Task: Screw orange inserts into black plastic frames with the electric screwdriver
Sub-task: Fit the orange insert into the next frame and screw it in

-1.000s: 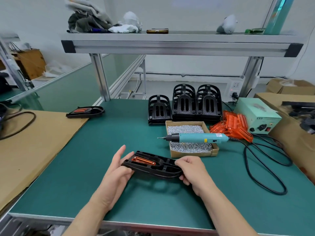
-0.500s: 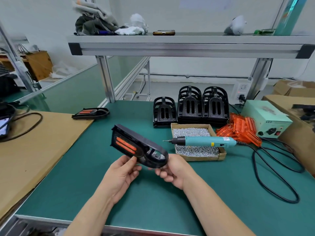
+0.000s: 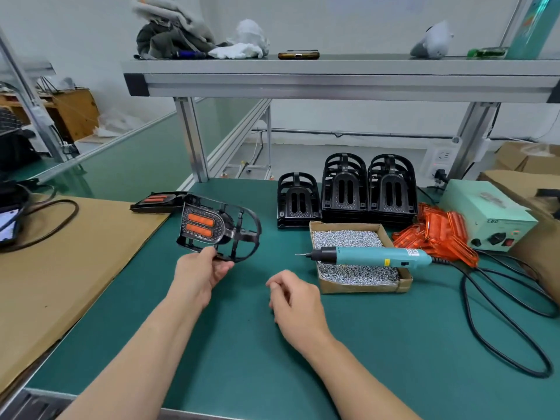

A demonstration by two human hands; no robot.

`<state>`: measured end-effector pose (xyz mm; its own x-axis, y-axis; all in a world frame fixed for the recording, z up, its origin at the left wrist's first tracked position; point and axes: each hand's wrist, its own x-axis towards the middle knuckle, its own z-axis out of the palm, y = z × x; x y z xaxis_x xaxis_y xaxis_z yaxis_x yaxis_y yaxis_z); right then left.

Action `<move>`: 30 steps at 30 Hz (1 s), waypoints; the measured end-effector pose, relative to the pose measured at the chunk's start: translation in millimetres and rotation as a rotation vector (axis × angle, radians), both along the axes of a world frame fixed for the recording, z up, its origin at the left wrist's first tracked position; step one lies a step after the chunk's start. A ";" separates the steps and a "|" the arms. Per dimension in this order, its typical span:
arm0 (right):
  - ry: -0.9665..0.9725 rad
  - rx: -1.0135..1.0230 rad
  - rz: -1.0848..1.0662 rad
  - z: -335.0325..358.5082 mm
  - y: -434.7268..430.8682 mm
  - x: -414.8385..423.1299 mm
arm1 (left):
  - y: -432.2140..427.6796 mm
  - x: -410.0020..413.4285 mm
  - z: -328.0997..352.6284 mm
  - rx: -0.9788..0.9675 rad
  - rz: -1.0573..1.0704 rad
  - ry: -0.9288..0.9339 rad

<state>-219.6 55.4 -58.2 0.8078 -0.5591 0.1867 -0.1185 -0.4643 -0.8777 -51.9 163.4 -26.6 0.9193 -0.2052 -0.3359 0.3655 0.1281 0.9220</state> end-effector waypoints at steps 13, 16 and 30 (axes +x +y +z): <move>0.169 -0.426 0.192 3.1 -11.1 23.3 | 28.9 142.5 3.2 0.055 0.304 0.008; 0.158 -0.349 0.187 -0.6 -15.1 23.1 | 30.8 160.4 1.8 0.069 0.321 0.010; 0.148 -0.320 0.163 -7.3 -17.7 31.2 | 28.6 201.0 0.7 0.074 0.364 0.074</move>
